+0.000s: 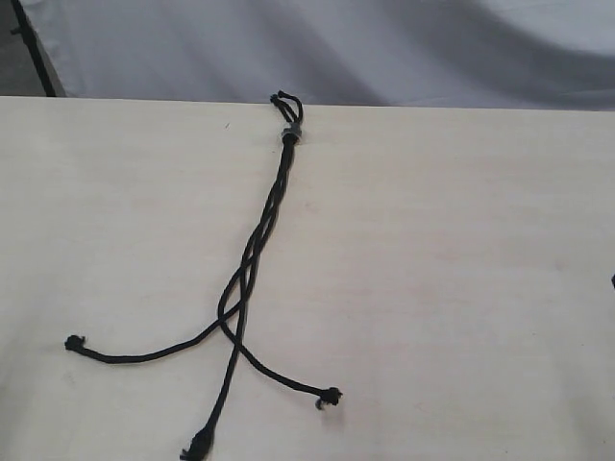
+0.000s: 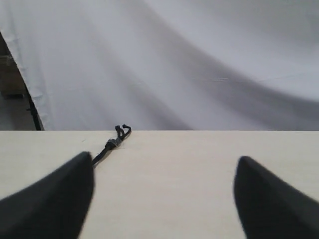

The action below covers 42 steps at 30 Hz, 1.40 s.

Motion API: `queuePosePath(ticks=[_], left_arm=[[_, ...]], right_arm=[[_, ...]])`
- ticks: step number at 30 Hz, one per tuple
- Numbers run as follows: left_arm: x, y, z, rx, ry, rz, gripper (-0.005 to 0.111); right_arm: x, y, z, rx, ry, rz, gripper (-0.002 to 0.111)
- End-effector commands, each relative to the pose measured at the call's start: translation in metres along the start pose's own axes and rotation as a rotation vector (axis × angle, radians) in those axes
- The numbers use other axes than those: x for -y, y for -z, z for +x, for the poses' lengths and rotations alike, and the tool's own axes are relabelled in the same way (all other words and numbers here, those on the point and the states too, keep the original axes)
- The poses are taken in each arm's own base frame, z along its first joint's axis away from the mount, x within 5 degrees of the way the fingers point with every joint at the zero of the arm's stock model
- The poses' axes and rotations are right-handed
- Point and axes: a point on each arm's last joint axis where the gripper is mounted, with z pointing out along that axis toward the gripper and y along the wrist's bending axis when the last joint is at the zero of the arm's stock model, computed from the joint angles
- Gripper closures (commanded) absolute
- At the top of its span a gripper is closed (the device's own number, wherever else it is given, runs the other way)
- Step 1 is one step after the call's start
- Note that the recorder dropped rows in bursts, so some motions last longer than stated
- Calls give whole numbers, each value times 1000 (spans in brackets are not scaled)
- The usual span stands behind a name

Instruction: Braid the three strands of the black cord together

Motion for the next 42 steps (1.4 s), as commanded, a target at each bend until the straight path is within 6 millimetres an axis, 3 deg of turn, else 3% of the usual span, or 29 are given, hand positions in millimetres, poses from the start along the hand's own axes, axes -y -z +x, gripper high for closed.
queuePosePath(ticks=[1, 3, 5, 42], left_arm=[[0, 0, 1, -2, 8, 1, 106], [0, 0, 1, -2, 8, 1, 106], [0, 0, 1, -2, 8, 1, 106], [0, 0, 1, -2, 8, 1, 106]], right_arm=[[0, 0, 2, -12, 42, 5, 73], [0, 0, 2, -14, 65, 5, 94], [1, 1, 4, -29, 71, 7, 108], [1, 1, 7, -68, 76, 12, 108]])
